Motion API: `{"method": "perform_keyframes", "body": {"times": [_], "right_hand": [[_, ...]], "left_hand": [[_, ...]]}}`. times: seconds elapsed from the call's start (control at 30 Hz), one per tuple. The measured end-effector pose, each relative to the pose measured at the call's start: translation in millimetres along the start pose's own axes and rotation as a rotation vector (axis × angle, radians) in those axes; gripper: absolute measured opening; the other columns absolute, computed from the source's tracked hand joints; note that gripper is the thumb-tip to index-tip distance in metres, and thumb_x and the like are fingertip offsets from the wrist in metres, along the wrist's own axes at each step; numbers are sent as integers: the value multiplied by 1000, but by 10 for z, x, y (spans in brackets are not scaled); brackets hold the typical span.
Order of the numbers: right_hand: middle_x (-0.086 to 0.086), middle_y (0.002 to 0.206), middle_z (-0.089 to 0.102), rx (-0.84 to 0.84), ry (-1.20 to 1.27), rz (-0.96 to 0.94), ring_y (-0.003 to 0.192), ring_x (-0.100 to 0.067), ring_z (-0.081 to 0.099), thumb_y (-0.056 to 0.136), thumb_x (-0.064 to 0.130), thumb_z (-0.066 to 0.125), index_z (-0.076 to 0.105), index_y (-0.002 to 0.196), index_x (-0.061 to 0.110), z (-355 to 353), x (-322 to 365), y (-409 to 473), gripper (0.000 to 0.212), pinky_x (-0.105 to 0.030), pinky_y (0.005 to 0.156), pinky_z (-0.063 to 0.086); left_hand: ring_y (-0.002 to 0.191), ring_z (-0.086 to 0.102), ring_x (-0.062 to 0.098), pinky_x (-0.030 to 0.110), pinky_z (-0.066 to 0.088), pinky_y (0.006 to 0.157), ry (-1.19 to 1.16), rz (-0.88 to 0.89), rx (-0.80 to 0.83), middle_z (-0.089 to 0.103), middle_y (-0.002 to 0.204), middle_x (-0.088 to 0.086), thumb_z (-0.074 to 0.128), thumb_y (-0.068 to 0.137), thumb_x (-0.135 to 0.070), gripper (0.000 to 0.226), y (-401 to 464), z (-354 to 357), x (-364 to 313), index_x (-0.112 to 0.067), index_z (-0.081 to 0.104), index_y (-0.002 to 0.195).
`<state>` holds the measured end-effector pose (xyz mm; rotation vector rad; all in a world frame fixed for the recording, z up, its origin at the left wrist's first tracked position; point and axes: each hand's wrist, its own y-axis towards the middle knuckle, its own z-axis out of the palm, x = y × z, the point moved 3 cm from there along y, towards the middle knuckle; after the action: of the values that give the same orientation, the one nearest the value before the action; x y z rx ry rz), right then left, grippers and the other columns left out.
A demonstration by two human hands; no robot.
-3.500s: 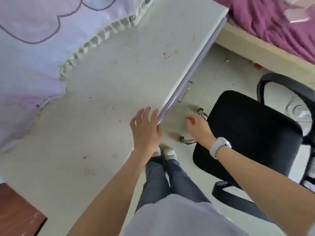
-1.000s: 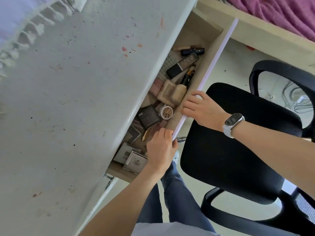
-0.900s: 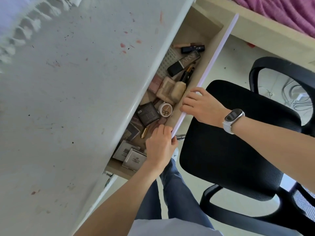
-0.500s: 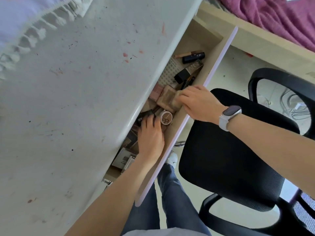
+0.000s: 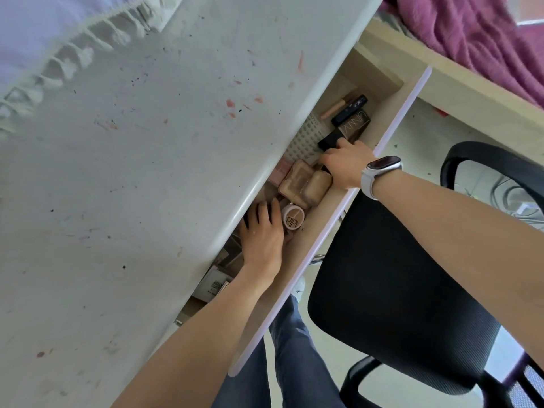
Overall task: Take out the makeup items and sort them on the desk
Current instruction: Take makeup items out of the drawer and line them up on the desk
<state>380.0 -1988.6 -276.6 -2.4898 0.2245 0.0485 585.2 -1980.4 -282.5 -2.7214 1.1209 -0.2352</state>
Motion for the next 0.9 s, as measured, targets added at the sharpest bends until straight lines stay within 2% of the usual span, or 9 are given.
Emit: {"method": "perform_keyframes", "body": {"times": [0.07,0.2,0.3,0.4,0.47,0.57,0.73,0.8,0.9], "right_hand": [[-8,122,48,37,4,-2,113,-28,38,85,8,48,53,116,13,14,-5,34,31,-37,82,36],[-13,128,39,84,47,-36,109,-30,39,84,2,47,55,114,7,-15,-53,72,32,-35,71,39],[-14,125,43,112,85,-55,110,-30,40,84,-2,44,52,120,6,-83,-106,29,37,-38,77,45],[-9,121,52,121,116,-73,111,-25,41,89,8,48,49,125,14,-160,-111,-88,36,-34,76,41],[-7,118,54,102,221,-42,109,-23,42,90,17,51,51,124,17,-234,-92,-203,33,-35,78,43],[-6,111,55,29,433,30,102,-22,48,92,25,51,53,117,14,-354,-33,-416,28,-40,83,45],[1,86,59,-57,797,91,71,-13,51,92,30,48,56,104,15,-566,9,-778,21,-26,61,38],[7,80,57,-124,926,91,70,-8,51,92,31,49,54,100,17,-681,57,-867,16,-22,60,38],[1,76,58,-203,1150,125,68,-14,53,92,27,51,47,92,20,-862,246,-851,8,-27,66,43]], "left_hand": [[90,63,22,36,50,82,-32,-1,30,63,106,6,79,66,-40,66,-14,-35,10,-11,59,122],[107,50,31,39,45,85,-246,44,129,46,128,15,64,82,-35,73,-78,-48,-17,-4,32,140],[109,47,31,38,45,85,-344,50,112,44,129,14,62,79,-40,78,-114,-172,-7,-5,29,141],[106,49,31,38,47,84,-419,54,66,48,123,16,63,76,-41,78,-140,-338,49,-4,34,139],[103,52,32,41,48,82,-477,44,4,53,118,18,66,75,-39,75,-165,-458,104,-1,41,134],[104,54,36,45,49,86,-590,28,-77,55,116,21,69,73,-33,71,-243,-630,181,3,46,130],[99,56,35,45,47,82,-634,-29,-195,57,114,18,73,67,-28,66,-391,-871,452,1,54,122],[103,55,35,44,45,85,-645,-107,-227,56,118,18,75,68,-25,66,-411,-932,670,0,52,125],[111,51,36,48,41,89,-631,-224,-253,53,124,18,74,71,-24,66,-403,-961,1060,-1,49,128]]}}
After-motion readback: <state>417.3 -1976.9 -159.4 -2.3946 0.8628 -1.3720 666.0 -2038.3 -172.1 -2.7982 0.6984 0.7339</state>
